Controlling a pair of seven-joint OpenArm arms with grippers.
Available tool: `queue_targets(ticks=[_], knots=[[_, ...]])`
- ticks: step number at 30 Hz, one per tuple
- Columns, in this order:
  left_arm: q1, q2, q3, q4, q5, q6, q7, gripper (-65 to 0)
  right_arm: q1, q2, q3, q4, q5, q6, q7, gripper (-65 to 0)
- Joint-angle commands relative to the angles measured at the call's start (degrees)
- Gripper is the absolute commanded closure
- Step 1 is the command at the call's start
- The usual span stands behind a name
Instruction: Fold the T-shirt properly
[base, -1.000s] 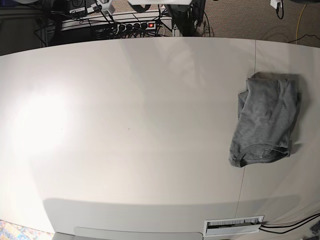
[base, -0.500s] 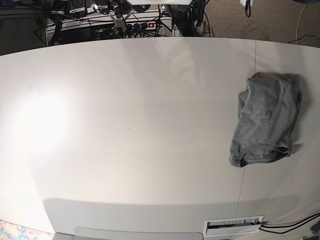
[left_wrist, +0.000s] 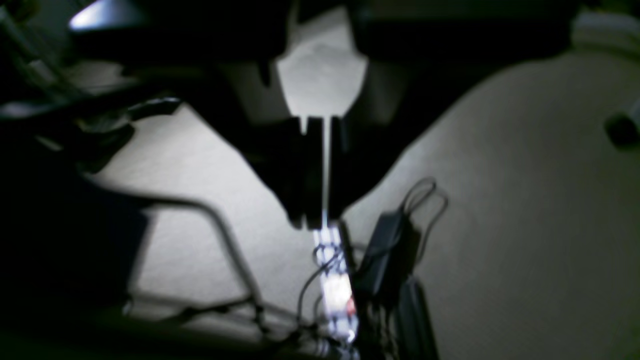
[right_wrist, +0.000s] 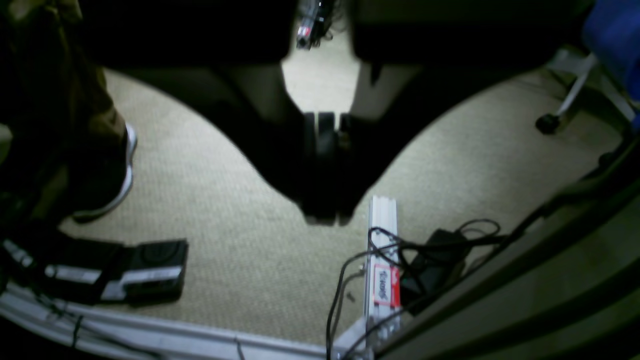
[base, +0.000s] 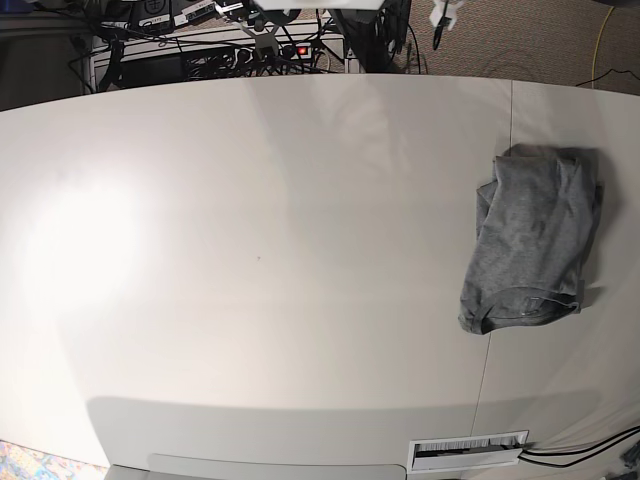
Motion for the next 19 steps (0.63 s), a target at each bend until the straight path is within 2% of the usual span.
queue_targets(ticks=[1,4,6,12,19], knots=[[0.9,-0.4,1.6,0.2,0.0,1.1,-1.0,0.0,-0.2,0.2,-0.1,0.3,0.0,0.0,0.0,0.0],[0.5,-0.4,6.8,0.2,0.0,5.0,-1.7,0.0,0.1,0.2,0.0,0.3,0.7,0.0,0.1,0.0],[0.1,-0.4,9.7,0.2,0.0,6.1,-1.6,0.0,0.2,0.2,0.0,0.3,2.0,-0.3,0.0,0.0],[-0.1,0.5,13.7,0.2,-5.1,11.2,-2.3,0.0,0.2,0.5,0.0,0.3,4.1,-6.6,-1.2,0.0],[-1.3,0.7,13.7,0.2,-5.2,11.1,-3.2,0.0,0.1,0.4,0.2,0.3,4.1,-7.4,-0.8,0.0]])
